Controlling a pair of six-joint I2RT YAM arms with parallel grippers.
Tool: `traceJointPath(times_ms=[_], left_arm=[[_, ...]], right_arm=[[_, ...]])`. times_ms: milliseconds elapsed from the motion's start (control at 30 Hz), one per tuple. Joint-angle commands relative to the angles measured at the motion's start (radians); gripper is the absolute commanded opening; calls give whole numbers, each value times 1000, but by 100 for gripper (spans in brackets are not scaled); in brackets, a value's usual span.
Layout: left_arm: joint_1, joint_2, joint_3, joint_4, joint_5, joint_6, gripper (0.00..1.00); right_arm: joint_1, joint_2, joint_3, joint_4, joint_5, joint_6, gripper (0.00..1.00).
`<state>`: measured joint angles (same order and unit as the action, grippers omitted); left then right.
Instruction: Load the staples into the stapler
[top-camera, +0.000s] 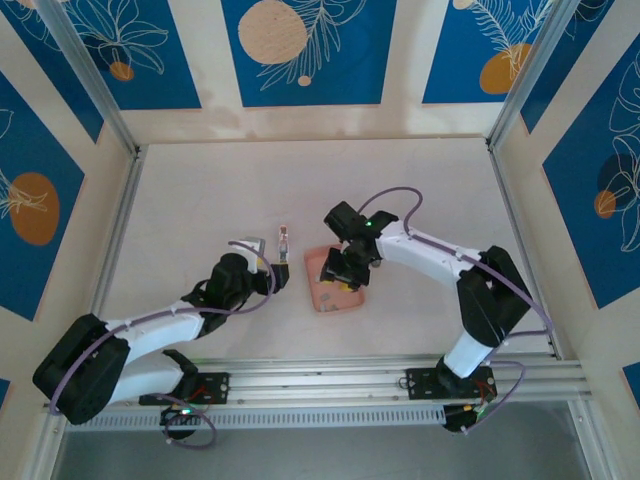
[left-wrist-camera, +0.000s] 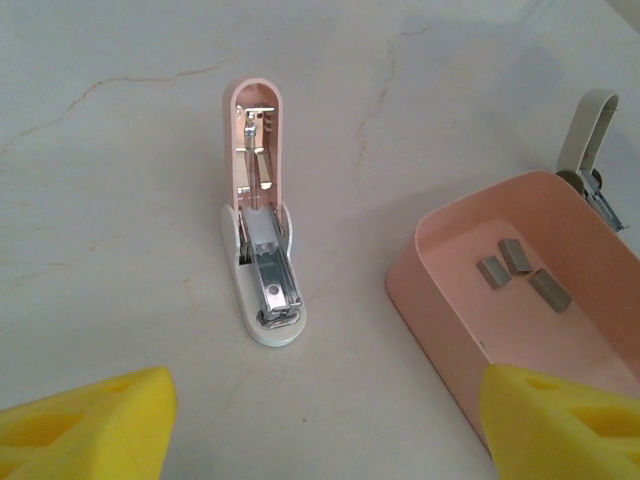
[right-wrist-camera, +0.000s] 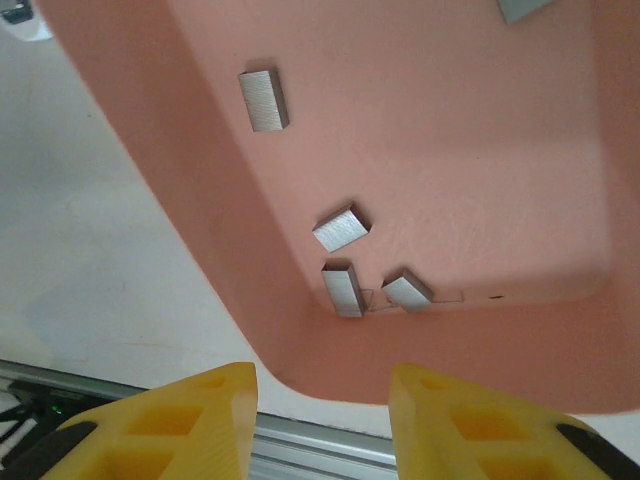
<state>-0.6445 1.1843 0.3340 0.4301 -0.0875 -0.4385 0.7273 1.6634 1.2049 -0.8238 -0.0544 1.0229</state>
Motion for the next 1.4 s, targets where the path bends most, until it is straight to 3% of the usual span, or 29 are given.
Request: traceJointPath(times_ms=[0, 133, 333, 700, 1367], left_arm=[[-5, 19, -10, 7, -9, 5, 79], [-4, 38, -10, 6, -15, 26, 80], [-4, 72, -6, 10, -8, 69, 80], [6, 102, -13, 33, 0, 95, 82], [34, 11, -43, -18, 23, 118, 83]], right_arm=[[6, 62, 61, -84, -70, 101, 40], [9, 137, 108, -155, -70, 112, 40], [11, 210, 108, -110, -134, 173, 40], [23, 228, 63, -30, -148, 291, 40], [26, 281, 55, 3, -94, 344, 38]])
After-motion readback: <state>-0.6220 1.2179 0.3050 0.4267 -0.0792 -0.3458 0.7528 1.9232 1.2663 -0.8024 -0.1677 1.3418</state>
